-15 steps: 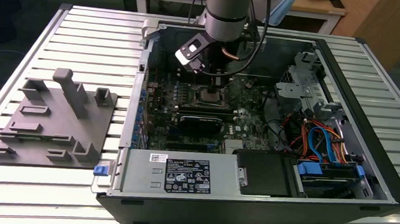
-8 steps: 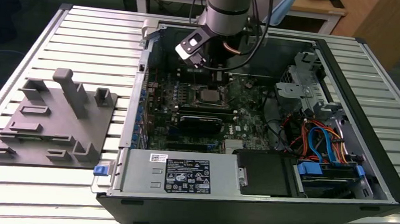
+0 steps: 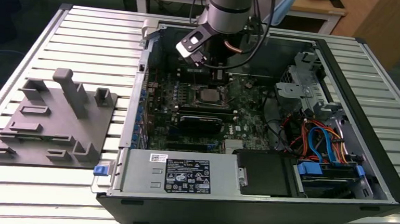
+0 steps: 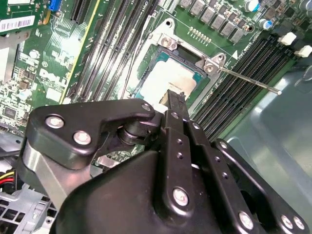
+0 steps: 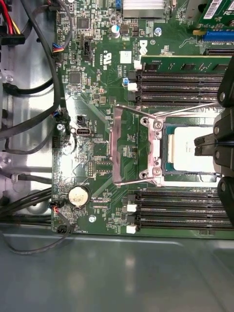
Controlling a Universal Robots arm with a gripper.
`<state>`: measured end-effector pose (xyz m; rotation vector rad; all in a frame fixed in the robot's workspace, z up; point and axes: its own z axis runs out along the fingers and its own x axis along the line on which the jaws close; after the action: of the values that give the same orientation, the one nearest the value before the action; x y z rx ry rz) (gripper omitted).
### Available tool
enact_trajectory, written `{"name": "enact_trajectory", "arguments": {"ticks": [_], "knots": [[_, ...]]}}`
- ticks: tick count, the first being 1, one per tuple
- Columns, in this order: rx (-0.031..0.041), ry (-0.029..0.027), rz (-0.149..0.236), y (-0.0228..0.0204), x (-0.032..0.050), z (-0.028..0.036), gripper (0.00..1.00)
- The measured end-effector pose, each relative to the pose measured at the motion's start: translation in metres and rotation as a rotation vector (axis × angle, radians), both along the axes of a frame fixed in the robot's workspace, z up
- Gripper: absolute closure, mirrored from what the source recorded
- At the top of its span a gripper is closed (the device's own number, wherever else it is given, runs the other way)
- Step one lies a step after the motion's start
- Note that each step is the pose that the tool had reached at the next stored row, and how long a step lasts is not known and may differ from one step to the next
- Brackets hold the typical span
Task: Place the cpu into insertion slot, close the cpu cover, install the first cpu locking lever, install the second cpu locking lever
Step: 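Close the cpu cover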
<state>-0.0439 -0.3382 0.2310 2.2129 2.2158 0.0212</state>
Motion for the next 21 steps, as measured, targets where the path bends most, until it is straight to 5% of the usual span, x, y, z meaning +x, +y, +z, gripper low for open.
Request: {"name": "enact_trajectory", "arguments": {"ticks": [4, 16, 21], "knots": [[0.0001, 0.0045, 0.0, 0.0, 0.0002, 0.0025, 0.9], [0.0001, 0.0046, 0.0, 0.0, 0.0003, 0.0277, 0.9], [0.0004, 0.0044, 0.0, 0.0, 0.0003, 0.0305, 0.9]]}}
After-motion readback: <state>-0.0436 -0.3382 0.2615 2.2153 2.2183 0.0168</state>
